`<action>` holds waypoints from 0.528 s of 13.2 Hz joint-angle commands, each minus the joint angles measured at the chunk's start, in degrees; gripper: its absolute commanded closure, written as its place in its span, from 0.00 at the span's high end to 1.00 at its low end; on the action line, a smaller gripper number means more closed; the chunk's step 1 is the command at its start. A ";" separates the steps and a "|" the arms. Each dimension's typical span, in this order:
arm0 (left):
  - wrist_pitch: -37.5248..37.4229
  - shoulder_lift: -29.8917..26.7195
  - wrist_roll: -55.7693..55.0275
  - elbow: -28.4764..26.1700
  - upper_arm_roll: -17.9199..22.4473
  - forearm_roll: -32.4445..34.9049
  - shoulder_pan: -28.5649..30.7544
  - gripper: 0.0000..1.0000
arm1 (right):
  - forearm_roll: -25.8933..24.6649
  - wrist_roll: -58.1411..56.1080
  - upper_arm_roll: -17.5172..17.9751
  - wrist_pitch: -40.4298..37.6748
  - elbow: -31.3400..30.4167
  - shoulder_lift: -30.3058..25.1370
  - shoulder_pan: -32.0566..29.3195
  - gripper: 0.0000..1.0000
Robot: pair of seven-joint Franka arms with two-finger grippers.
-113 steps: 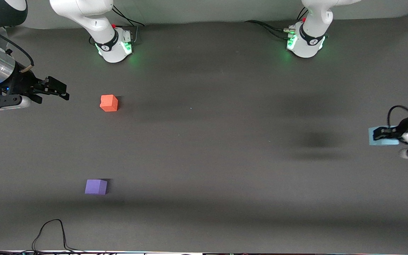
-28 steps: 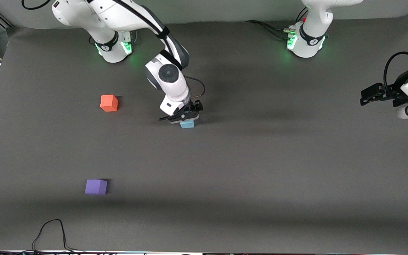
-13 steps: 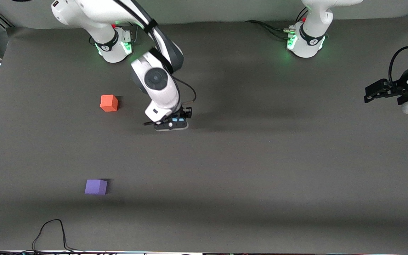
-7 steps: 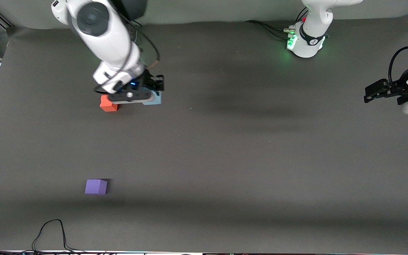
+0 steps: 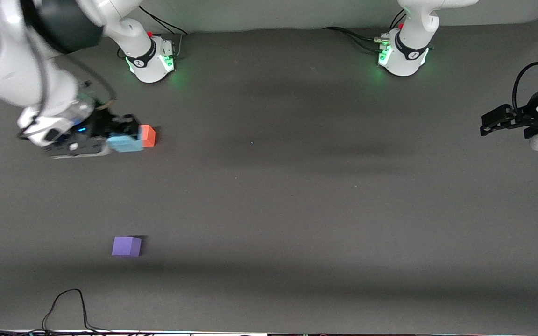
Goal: Place blue block between orange and purple blocks
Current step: 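Lift the blue block with the right gripper and carry it past the orange block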
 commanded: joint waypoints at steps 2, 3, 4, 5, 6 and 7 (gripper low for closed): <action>0.42 -0.34 0.34 -0.20 -0.43 0.87 0.27 1.00 | -0.13 -11.98 -9.83 0.25 -2.96 -0.93 0.72 0.52; 0.51 -0.25 0.25 -0.20 -0.43 0.96 0.27 1.00 | -0.13 -12.55 -10.91 0.51 -3.65 -0.93 0.72 0.52; 0.60 -0.25 0.34 -0.20 -0.43 0.88 0.27 1.00 | -0.13 -12.55 -11.09 0.78 -4.10 -0.84 0.89 0.52; 0.68 -0.16 0.25 -0.20 -0.43 0.87 0.27 1.00 | -0.13 -12.46 -11.09 1.48 -4.45 -0.58 0.81 0.52; 0.68 -0.16 0.25 -0.20 -0.43 0.96 0.27 1.00 | -0.13 -12.29 -11.09 3.48 -6.19 -0.05 0.72 0.52; 0.77 -0.16 0.16 -0.20 -0.35 0.88 0.27 1.00 | -0.05 -12.29 -11.09 8.12 -9.78 -0.05 0.89 0.52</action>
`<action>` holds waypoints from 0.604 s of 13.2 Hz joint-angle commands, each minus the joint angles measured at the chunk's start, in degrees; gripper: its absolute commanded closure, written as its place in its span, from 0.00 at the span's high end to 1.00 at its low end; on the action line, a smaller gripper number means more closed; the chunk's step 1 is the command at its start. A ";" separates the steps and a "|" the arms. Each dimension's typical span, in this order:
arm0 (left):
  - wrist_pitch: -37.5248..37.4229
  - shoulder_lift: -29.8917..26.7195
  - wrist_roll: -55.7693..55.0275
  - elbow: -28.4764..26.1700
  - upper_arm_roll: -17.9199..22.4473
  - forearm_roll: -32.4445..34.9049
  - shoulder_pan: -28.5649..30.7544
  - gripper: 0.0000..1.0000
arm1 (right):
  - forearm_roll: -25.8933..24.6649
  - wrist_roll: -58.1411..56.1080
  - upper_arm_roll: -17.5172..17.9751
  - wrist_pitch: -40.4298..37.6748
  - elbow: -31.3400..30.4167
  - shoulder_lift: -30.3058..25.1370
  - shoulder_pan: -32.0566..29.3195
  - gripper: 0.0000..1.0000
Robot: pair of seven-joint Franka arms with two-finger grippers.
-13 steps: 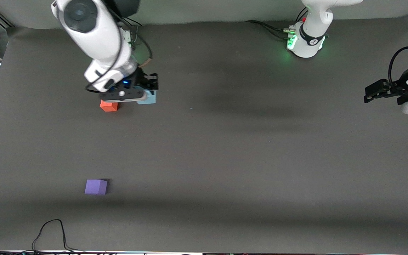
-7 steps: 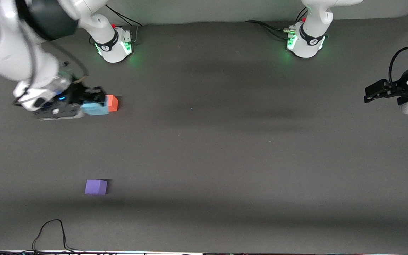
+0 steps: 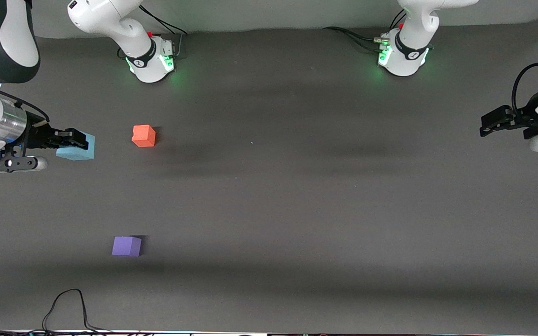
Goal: Place blue block between orange and purple blocks
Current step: 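Move the blue block between the orange and purple blocks and lower it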
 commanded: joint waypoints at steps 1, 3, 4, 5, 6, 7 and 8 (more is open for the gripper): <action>0.52 -0.36 0.16 -0.19 -0.39 0.85 0.25 1.00 | 0.00 -0.27 0.00 11.31 -8.85 0.01 1.11 0.52; 0.61 -0.36 0.07 -0.19 -0.39 0.85 0.25 1.00 | 1.05 -0.70 0.17 22.12 -13.88 4.64 0.85 0.52; 0.52 -0.36 0.07 -0.19 -0.31 0.85 0.25 1.00 | 1.32 -0.70 0.26 26.35 -14.77 7.80 0.93 0.52; 0.61 -0.36 0.07 -0.19 -0.31 0.85 0.34 1.00 | 3.76 -0.88 0.44 29.70 -15.04 11.05 0.93 0.52; 0.61 -0.27 0.07 -0.19 -0.31 0.85 0.25 1.00 | 8.05 -3.66 0.70 32.69 -15.83 13.87 1.02 0.52; 0.61 -0.18 -0.01 -0.19 -0.31 0.85 0.25 1.00 | 13.22 -8.04 0.70 34.73 -16.01 16.68 1.02 0.52; 0.61 -0.18 -0.01 -0.19 -0.31 0.85 0.25 1.00 | 19.28 -13.57 0.70 36.14 -16.01 19.84 0.93 0.52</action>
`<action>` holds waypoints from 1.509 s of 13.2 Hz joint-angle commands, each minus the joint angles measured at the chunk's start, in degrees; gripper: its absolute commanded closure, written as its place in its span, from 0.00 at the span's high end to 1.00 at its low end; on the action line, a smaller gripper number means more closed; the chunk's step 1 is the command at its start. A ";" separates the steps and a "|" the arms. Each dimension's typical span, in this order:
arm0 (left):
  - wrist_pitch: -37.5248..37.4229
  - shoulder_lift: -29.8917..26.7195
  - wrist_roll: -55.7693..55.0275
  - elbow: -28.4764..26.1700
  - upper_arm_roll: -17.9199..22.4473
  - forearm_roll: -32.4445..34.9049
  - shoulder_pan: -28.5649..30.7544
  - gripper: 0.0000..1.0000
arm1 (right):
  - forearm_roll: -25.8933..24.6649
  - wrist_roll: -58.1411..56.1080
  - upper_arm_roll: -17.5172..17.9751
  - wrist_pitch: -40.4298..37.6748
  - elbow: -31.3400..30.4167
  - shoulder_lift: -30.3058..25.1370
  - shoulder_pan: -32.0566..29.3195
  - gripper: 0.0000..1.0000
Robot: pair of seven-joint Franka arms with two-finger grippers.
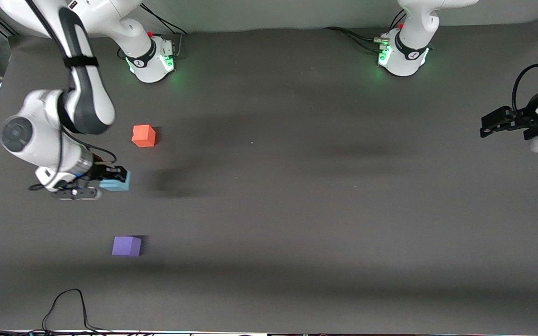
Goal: Place blue block between orange and purple blocks
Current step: 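Move the blue block between the orange and purple blocks and lower it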
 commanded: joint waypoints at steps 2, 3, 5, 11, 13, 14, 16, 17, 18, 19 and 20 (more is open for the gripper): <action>0.40 -0.25 -0.01 -0.15 -0.32 0.83 0.21 1.00 | 18.64 -17.03 -0.50 6.08 0.16 10.35 0.45 0.52; 0.40 -0.25 -0.01 -0.15 -0.32 0.83 0.21 1.00 | 20.86 -20.12 -0.50 7.15 0.07 12.46 0.45 0.52; 0.40 -0.25 -0.01 -0.15 -0.32 0.83 0.21 1.00 | 22.37 -22.08 -0.50 9.43 -0.11 15.02 0.45 0.52; 0.40 -0.25 -0.01 -0.15 -0.32 0.83 0.21 1.00 | 22.46 -23.67 -0.50 12.87 -2.66 15.47 0.45 0.64; 0.40 -0.25 -0.01 -0.15 -0.32 0.83 0.21 1.00 | 23.16 -22.96 -0.50 12.44 -2.57 15.21 0.37 1.00; 0.40 -0.25 -0.01 -0.15 -0.32 0.83 0.21 1.00 | 23.16 -22.88 -0.59 12.17 -2.57 14.68 0.37 1.00; 0.75 -0.25 -0.01 -0.24 -0.32 0.83 0.21 1.00 | 23.16 -22.70 -1.20 10.17 -2.31 11.71 0.45 1.00; 0.75 -0.25 -0.01 -0.24 -0.32 0.83 0.21 1.00 | 22.99 -22.70 -2.25 6.32 -1.61 9.86 0.45 1.00; 0.75 -0.25 -0.01 -0.24 -0.32 0.83 0.21 1.00 | 22.29 -22.35 -4.17 3.32 -0.73 7.93 0.98 1.00; 0.84 -0.25 -0.01 -0.24 -0.32 0.83 0.21 1.00 | 20.98 -22.17 -5.41 1.03 -0.20 6.17 1.68 1.00; 0.84 -0.25 -0.10 -0.24 -0.32 0.83 0.21 1.00 | 17.75 -20.78 -6.82 -1.17 1.81 4.85 1.68 1.00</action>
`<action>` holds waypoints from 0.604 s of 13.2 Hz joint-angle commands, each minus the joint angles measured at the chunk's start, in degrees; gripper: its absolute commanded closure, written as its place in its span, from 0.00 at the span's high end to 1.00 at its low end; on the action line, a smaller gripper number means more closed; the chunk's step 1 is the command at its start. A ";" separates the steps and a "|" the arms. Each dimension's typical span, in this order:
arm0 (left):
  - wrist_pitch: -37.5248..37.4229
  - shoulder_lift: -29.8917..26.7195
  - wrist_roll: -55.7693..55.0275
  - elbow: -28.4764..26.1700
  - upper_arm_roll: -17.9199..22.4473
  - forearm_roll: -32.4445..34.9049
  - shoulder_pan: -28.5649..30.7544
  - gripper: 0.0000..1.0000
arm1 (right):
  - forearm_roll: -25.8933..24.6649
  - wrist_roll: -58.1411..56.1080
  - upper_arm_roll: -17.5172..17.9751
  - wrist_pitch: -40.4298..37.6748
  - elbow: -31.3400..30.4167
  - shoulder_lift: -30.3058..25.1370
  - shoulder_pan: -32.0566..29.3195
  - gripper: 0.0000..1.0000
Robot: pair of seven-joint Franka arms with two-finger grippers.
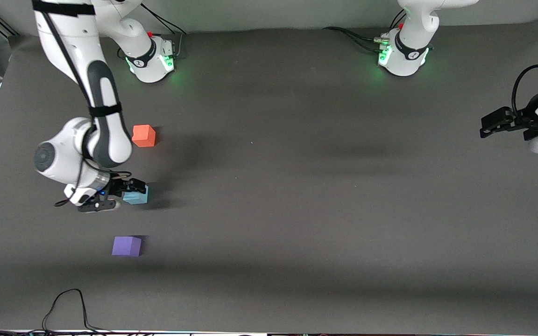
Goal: Place blue block between orange and purple blocks
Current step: 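Open the right gripper to release the blue block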
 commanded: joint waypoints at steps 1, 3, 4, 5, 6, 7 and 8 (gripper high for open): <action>0.65 -0.32 -0.01 -0.22 -0.31 0.81 0.20 1.00 | -7.15 3.57 -2.74 -8.11 4.00 -6.24 0.79 1.00; 0.65 -0.32 -0.01 -0.22 -0.31 0.81 0.20 1.00 | -13.14 10.51 -2.75 -15.93 10.42 -8.87 0.79 1.00; 0.74 -0.32 0.00 -0.22 -0.31 0.81 0.20 1.00 | -15.78 14.81 -2.48 -19.62 13.93 -10.11 0.88 1.00; 0.74 -0.32 0.00 -0.22 -0.40 0.81 0.20 1.00 | -19.20 18.42 -1.79 -23.75 17.97 -11.34 0.88 1.00; 0.74 -0.32 0.00 -0.31 -0.31 0.81 0.20 1.00 | -21.93 21.94 0.05 -27.97 22.36 -12.05 0.19 1.00; 0.74 -0.32 -0.09 -0.31 -0.31 0.81 0.20 1.00 | -23.70 25.02 3.81 -33.06 26.84 -12.92 -2.43 1.00; 0.74 -0.32 -0.01 -0.31 -0.31 0.81 0.20 1.00 | -25.02 28.18 8.63 -36.59 29.58 -13.98 -6.37 1.00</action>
